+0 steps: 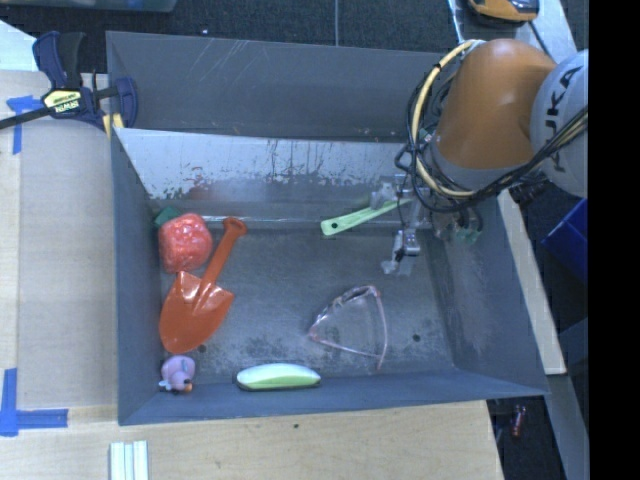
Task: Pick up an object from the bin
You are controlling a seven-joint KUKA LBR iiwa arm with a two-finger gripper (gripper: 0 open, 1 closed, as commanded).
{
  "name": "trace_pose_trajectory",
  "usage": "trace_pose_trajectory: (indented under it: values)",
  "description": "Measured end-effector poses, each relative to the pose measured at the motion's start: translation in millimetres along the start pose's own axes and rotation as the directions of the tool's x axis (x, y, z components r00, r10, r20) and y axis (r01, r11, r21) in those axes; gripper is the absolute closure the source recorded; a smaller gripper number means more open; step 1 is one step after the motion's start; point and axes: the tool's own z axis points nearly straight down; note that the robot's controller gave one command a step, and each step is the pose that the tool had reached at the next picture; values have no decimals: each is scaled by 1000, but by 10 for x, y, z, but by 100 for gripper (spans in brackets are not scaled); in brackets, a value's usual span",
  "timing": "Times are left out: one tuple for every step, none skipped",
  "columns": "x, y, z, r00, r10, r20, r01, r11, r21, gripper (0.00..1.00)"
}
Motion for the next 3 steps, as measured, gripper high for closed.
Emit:
trace_pose_trajectory:
  values:
    - [-18,1,-48,1000,-1,9,1,1000,1,0]
    - [301,177,521,991,-135,11,135,991,2,0]
    - [672,311,587,946,-325,10,325,946,4,0]
